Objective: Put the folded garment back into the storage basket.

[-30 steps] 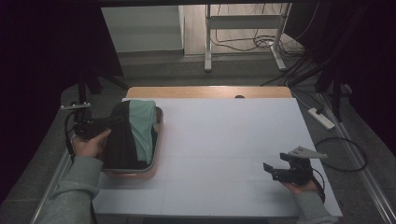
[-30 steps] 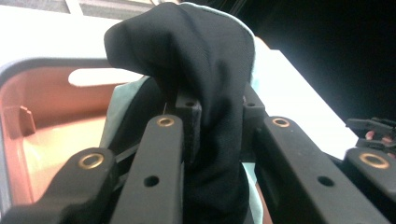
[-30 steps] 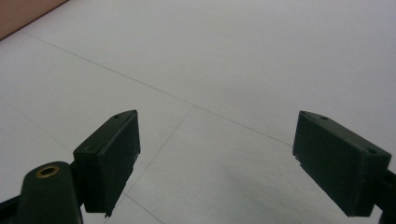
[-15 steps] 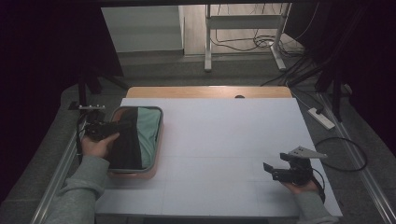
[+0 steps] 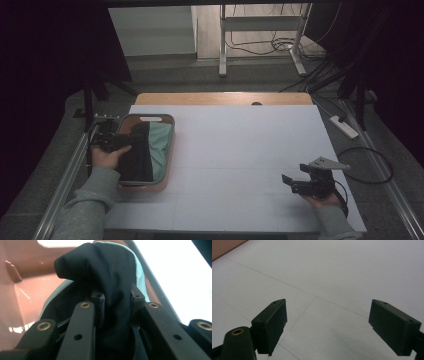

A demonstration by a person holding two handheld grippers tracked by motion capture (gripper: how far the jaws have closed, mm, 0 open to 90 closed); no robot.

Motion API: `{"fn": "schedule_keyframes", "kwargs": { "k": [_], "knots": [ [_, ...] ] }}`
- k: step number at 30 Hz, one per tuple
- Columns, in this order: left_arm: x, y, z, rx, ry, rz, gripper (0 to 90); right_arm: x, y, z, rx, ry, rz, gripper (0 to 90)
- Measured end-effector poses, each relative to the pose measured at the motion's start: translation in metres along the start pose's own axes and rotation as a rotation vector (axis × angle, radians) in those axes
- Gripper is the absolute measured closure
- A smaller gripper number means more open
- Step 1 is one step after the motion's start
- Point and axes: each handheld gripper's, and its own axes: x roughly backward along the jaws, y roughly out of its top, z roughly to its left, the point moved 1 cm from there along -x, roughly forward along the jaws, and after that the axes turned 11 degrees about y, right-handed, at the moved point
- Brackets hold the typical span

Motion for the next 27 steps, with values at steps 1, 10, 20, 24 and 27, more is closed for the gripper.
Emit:
{"fn": "schedule_keyframes", "kwargs": {
  "k": [1,10,20,24,27],
  "knots": [
    [-0.001,0.000,0.000,0.001,0.005,0.004,72.0,0.000,0.000,0.000,0.000,0.000,0.000,15.6],
    [-0.003,-0.001,0.004,0.014,0.026,0.028,67.0,0.000,0.000,0.000,-0.003,-0.001,0.004,15.7],
    [-0.002,-0.001,0.004,0.002,0.049,0.019,58.6,0.000,0.000,0.000,-0.003,0.000,0.003,15.8],
    [0.005,0.001,0.002,-0.016,0.109,-0.024,41.7,0.000,-0.001,-0.001,-0.005,-0.001,0.001,15.8],
    [0.013,0.003,0.000,-0.038,0.128,-0.066,34.7,0.001,-0.001,-0.001,-0.006,-0.002,0.001,15.8]
  ]
}}
